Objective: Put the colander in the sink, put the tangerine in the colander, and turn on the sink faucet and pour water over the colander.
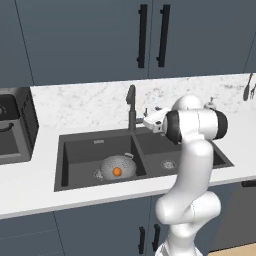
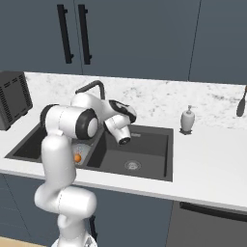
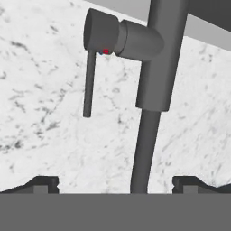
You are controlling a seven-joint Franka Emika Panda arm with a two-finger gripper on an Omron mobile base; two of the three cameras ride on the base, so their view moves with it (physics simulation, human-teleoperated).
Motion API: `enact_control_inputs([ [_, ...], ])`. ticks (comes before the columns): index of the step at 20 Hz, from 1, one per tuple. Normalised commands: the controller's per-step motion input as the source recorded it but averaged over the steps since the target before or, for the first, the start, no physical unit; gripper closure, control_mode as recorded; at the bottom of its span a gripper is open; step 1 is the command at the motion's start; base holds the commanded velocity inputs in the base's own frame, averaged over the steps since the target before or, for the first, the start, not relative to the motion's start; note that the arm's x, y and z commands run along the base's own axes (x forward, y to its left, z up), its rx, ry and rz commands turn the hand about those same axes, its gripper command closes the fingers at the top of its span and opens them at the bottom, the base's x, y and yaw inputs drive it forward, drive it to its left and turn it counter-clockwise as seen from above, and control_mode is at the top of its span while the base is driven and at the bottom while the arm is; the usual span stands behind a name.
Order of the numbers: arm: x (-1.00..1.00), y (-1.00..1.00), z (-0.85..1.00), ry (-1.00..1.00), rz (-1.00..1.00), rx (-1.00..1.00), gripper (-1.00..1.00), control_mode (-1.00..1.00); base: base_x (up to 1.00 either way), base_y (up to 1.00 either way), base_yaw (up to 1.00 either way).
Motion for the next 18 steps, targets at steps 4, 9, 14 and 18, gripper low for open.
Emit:
enact_control_inputs([
  [4,0.43,0.00,-0.22,0.02,0.00,0.00,-1.00,-1.00,0.00,0.00,0.00],
  [9,0.37,0.00,-0.38,0.03,0.00,0.00,-1.00,-1.00,0.00,0.00,0.00],
  [14,0.34,0.00,-0.25,0.00,0.00,0.00,-1.00,-1.00,0.00,0.00,0.00],
  [18,0.43,0.00,-0.07,0.00,0.00,0.00,-1.00,-1.00,0.00,0.00,0.00],
])
